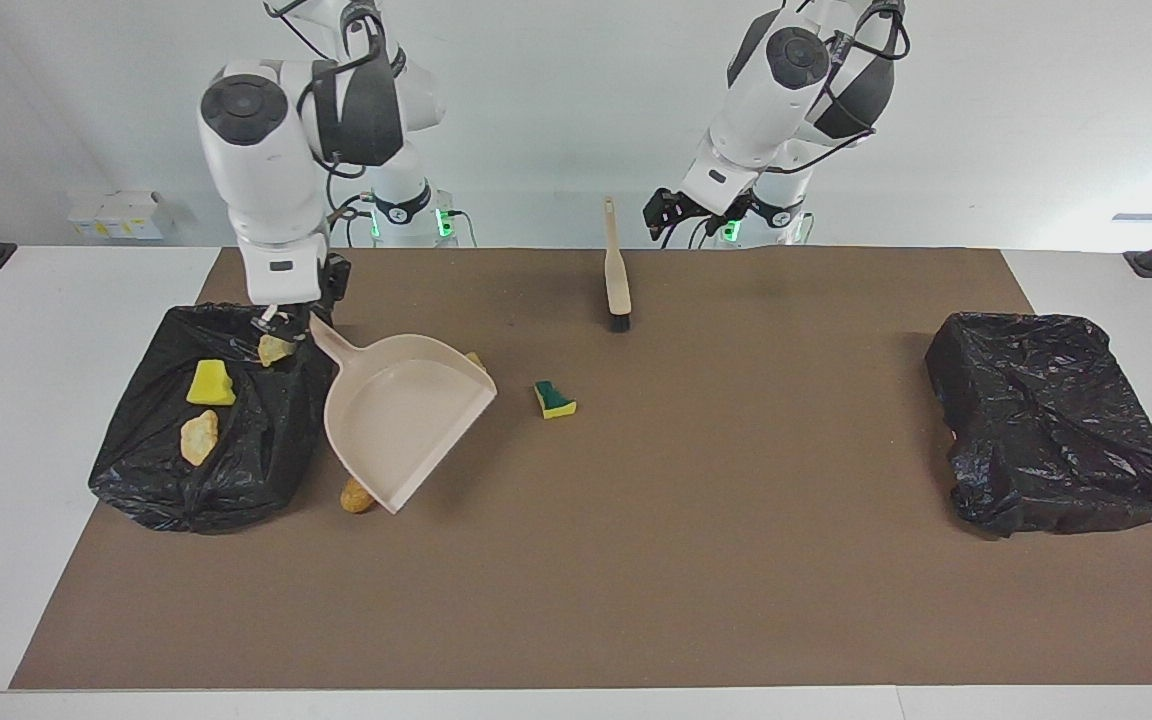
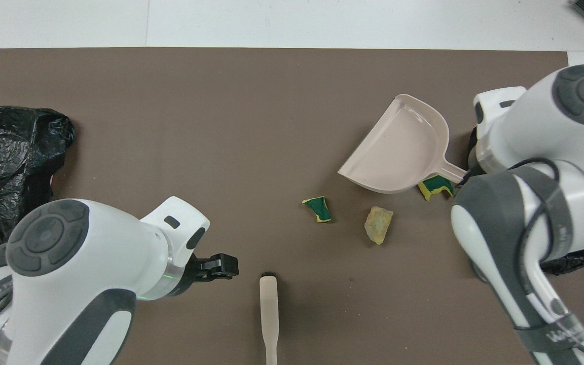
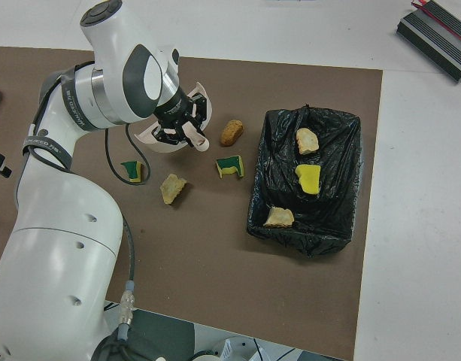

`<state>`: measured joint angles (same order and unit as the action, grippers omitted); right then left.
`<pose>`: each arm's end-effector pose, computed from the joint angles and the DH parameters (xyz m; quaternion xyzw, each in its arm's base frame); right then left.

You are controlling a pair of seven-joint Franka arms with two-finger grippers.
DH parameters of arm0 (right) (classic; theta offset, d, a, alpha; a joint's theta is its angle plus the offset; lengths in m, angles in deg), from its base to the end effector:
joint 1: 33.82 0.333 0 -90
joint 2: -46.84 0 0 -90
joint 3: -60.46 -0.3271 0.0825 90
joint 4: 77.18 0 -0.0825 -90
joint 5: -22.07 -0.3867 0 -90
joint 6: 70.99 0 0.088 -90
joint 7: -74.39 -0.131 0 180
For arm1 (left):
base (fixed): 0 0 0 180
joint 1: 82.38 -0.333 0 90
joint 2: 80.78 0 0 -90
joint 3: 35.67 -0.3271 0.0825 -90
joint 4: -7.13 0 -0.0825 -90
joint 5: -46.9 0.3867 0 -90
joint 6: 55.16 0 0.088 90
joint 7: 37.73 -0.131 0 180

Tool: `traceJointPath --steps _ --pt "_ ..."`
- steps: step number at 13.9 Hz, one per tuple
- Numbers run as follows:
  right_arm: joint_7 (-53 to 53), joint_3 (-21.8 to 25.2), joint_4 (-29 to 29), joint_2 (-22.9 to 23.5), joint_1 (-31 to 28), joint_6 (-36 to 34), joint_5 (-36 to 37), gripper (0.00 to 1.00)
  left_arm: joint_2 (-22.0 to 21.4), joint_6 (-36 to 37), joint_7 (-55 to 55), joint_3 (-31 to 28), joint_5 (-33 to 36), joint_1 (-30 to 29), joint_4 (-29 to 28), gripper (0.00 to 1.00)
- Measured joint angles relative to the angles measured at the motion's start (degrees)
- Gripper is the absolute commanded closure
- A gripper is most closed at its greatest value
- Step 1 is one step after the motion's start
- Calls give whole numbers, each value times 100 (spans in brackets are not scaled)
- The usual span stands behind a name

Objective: Sweep and dump trash in bin
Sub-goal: 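Lower the dustpan near the crumbs while the left gripper releases the brush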

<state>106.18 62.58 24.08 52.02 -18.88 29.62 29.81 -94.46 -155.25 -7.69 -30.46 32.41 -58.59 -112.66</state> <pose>0.5692 0.1146 0.4828 0.9158 0.3927 -0.0611 0.0580 0.3980 -0.2560 0.5052 0.9915 0.0395 -0.1006 0.0720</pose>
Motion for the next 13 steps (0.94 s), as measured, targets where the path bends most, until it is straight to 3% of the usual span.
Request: traceJointPath --steps 5,8,13 --pt "-3081 -7 53 595 951 1069 -201 100 242 119 -1017 -2 634 -386 452 0" --pt "-4388 -7 -234 1078 1392 1488 -310 100 451 260 -1603 -2 946 -683 859 0" --pt "-6067 -28 -1884 2646 2104 1745 -386 100 618 518 -2207 -13 1156 -1188 1482 0"
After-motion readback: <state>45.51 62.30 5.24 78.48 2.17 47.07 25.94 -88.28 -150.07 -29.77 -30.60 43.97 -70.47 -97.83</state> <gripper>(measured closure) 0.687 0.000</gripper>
